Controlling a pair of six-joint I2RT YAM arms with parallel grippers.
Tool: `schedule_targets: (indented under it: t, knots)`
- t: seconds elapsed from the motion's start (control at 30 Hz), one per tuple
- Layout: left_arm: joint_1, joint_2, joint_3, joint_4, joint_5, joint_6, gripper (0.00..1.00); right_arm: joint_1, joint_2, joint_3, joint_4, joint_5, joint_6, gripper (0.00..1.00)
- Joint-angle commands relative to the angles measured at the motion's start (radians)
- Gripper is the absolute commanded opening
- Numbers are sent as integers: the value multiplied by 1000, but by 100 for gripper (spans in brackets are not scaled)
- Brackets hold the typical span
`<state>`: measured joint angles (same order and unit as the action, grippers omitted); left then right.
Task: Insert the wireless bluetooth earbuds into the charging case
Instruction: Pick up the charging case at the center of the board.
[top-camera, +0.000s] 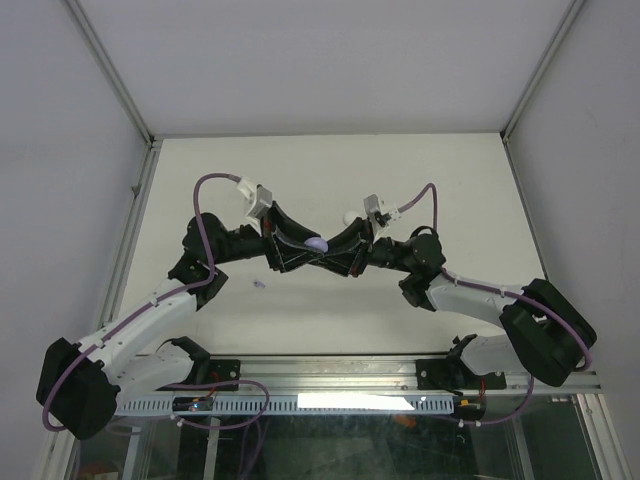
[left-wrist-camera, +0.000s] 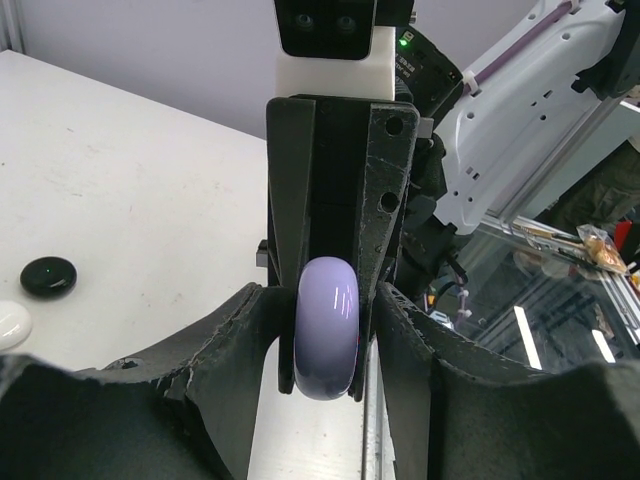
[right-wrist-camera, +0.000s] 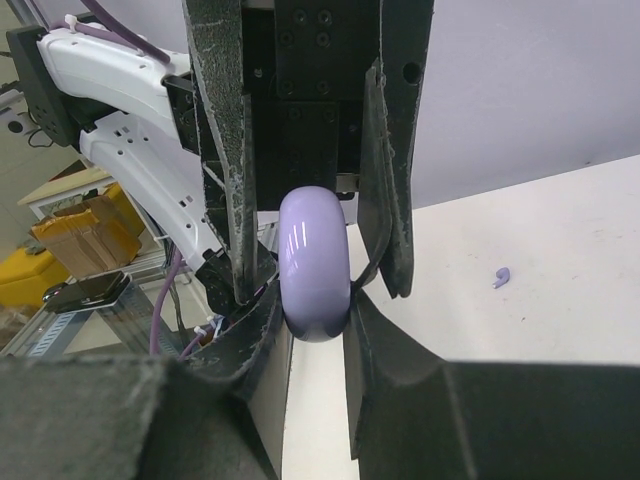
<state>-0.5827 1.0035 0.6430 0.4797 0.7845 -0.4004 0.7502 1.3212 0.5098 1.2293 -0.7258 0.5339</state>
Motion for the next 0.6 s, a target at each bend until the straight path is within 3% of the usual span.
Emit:
schedule_targets:
  t: [0.0, 0.33, 0.57]
  knots:
    - [-3, -30, 6, 65, -42, 5, 47, 5, 0, 9, 58, -35, 9, 0]
    - [-3, -46, -2, 62, -95, 8, 43, 5, 0, 6, 55, -50, 9, 0]
    - [-3, -37, -2, 53, -66, 25, 19, 5, -3, 7, 55, -46, 10, 0]
